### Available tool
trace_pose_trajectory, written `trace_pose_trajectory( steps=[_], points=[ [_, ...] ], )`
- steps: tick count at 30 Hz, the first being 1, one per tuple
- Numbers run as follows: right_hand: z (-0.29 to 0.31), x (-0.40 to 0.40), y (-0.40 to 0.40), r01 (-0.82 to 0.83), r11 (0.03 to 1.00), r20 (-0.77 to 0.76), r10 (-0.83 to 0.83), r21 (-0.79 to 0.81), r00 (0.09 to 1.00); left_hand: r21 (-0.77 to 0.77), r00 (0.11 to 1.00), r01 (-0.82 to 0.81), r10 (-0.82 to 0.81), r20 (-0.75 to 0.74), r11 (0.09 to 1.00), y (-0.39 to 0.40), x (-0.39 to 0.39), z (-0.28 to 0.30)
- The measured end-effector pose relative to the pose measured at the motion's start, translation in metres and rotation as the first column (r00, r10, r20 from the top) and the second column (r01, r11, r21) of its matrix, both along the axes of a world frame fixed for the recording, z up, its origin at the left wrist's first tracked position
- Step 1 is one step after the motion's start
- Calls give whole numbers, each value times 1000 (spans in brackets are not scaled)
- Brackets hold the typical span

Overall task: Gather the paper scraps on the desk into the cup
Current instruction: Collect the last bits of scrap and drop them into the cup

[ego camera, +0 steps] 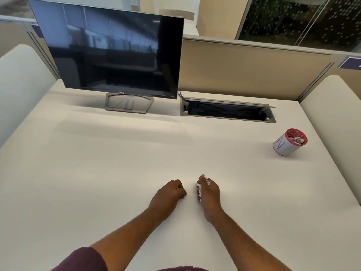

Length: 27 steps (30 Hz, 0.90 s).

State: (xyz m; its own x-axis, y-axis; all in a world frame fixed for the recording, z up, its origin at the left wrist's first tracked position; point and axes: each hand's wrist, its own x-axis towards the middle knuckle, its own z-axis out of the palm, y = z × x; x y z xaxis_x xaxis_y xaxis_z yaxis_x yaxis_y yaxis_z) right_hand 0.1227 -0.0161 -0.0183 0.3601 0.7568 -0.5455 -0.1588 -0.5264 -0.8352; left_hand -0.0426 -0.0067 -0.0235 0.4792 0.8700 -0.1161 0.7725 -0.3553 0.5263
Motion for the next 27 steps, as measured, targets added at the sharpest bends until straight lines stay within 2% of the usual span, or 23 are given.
trace_pose_trajectory(
  steps=[2,5,7,8,9,11,12,14,15,17,20,24,27],
  points=[
    [1,0,2,5,999,-11,-6,-32,1000,81,998,22,-17,-58,996,-1,-2,-1],
    [4,-1,4,38,996,-44,-41,-75,998,212,999,38,-32,-33,977,-3,-2,-6],
    [7,-2,7,89,990,-94,-100,-108,991,181,992,-97,82,92,979,-5,0,-4],
    [8,-3,8,119,985,-126,-134,-124,983,70,951,-246,227,210,967,-7,1,-1],
    [10,-3,9,142,980,-163,-164,-137,973,-97,857,-397,406,319,913,-8,1,3],
    [15,-7,10,171,973,-248,-205,-154,947,-425,569,-558,701,430,713,-9,0,11],
    [17,-10,9,181,971,-294,-221,-157,930,-559,432,-542,779,454,627,-9,-1,14],
    [23,-18,8,200,968,-379,-244,-152,893,-760,196,-393,854,482,519,-7,-3,21],
    [28,-24,7,206,968,-417,-248,-143,875,-823,97,-299,874,477,483,-7,-3,26],
    [38,-37,7,216,970,-470,-242,-109,849,-896,-45,-135,900,433,424,-8,-1,37],
    [56,-62,9,260,966,-465,-235,-12,853,-924,-161,28,914,373,382,-11,5,53],
    [72,-90,8,250,947,-289,-186,204,939,-899,-267,147,891,366,413,-10,10,76],
    [77,-100,5,217,926,-201,-160,309,967,-883,-329,197,878,349,425,-10,13,93]
  ],
)
